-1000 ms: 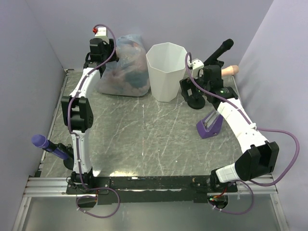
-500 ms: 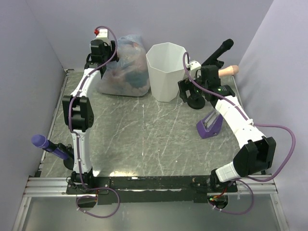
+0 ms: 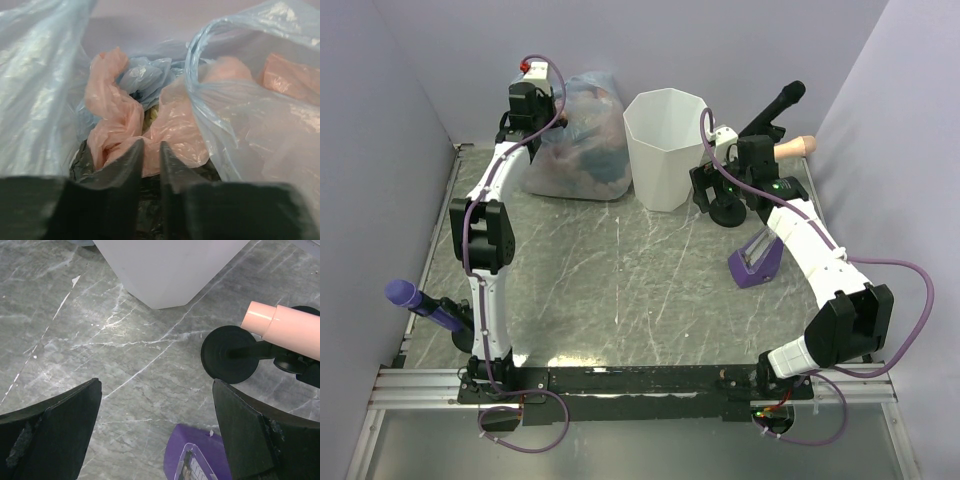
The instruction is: Put the trash bags into the trash bin
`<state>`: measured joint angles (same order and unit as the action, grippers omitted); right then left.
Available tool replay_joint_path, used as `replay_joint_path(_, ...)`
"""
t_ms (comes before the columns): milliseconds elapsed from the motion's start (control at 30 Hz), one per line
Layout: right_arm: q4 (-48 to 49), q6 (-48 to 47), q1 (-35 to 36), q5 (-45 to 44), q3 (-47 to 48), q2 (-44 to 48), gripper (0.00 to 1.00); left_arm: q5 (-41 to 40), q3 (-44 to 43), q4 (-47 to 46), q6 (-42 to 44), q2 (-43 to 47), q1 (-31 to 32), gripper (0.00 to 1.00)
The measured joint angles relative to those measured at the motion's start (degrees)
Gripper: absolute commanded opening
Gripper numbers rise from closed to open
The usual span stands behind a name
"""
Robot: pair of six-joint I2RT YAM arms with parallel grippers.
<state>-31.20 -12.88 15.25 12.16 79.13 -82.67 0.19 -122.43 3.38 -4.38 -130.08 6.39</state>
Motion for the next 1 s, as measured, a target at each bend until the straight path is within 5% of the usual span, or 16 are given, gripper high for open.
replay_joint_path(200,0.0,0.0,0.0,0.0,0.0,0.0,0.98,0.8,-0.1,0.3,0.9,0.0,0.0,0.01)
replay_joint_path(533,0.3,0.0,0.0,0.0,0.1,-0.7,0.98,3.7,-6.3,-2.0,1.5,1.7,0.0,0.01)
replay_joint_path(567,0.2,0.0,0.0,0.0,0.2,-0.9,0.98,4.1,-6.3,-2.4,1.4,2.6,0.0,0.05)
replay_joint_path(633,0.3,0.0,0.0,0.0,0.6,-1.4,0.98,5.5,-6.5,-3.0,1.2,4.8,0.0,0.3)
replay_joint_path(733,0.2,0.2,0.0,0.0,1.4,-1.9,0.98,7.2,-6.8,-3.6,2.0,7.6,0.0,0.45)
replay_joint_path(1000,0.2,0.8,0.0,0.5,3.0,-2.3,0.98,8.2,-6.8,-1.7,-0.1,8.4,-0.9,0.49)
